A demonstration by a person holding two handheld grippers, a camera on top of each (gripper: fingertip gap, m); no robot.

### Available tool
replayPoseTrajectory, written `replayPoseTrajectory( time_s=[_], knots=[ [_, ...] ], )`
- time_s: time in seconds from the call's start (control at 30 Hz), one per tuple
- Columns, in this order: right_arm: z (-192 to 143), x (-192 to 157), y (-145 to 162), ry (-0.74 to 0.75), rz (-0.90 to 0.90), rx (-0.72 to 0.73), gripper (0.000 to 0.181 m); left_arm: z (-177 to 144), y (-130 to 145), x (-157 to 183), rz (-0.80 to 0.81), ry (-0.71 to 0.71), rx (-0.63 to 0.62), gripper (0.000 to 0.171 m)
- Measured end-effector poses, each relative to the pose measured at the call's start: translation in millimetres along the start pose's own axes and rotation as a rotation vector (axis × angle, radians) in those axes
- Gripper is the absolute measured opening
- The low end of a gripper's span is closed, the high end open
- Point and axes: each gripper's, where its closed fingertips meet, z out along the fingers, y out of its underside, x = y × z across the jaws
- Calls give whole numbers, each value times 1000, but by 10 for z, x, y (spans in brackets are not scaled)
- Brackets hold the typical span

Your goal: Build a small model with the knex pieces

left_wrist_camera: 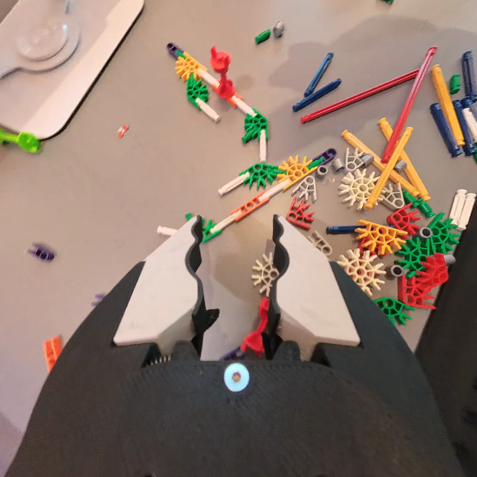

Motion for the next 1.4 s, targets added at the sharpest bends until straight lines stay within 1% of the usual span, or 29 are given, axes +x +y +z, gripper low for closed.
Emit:
replayPoseTrajectory(
  time_s=[0.13, 0.27, 0.37, 0.53, 0.6, 0.67, 0.7, 0.8, 0.87, 1.03, 1.17, 1.27, 1.4],
  knots=[
    [-39, -105, -18, -19, -16, 121, 42, -179, 246, -41, -61, -113, -20, 59],
    [-52, -210, -30, -42, -58, 193, 40, -339, 452, -43, -109, -227, -35, 62],
    [-28, -245, 9, -54, -68, 220, 40, -420, 543, 7, -147, -286, -42, 62],
    [-41, -366, 31, -101, -50, 290, 40, -489, 611, 45, -135, -411, -36, 61],
    [-63, -399, 54, -89, -54, 305, 40, -497, 652, 61, -120, -456, -22, 60],
    [-97, -430, 91, -75, -49, 322, 40, -491, 723, 85, -92, -490, -38, 62],
    [-114, -439, 120, -65, -40, 330, 41, -509, 702, 91, -63, -510, -25, 63],
    [-173, -445, 210, -26, 15, 375, 42, -537, 640, 111, -30, -530, 10, 65],
    [-186, -460, 296, -10, 74, 396, 42, -546, 631, 120, -25, -531, 26, 68],
    [-133, -525, 508, 73, 181, 414, 46, -599, 585, 126, -31, -542, 88, 70],
    [-67, -586, 627, 155, 221, 428, 49, -622, 560, 146, -34, -532, 120, 71],
    [-47, -628, 670, 206, 264, 466, 52, -647, 537, 162, -35, -526, 147, 70],
    [29, -674, 760, 298, 248, 456, 54, -653, 522, 187, -20, -521, 160, 71]
  ],
)
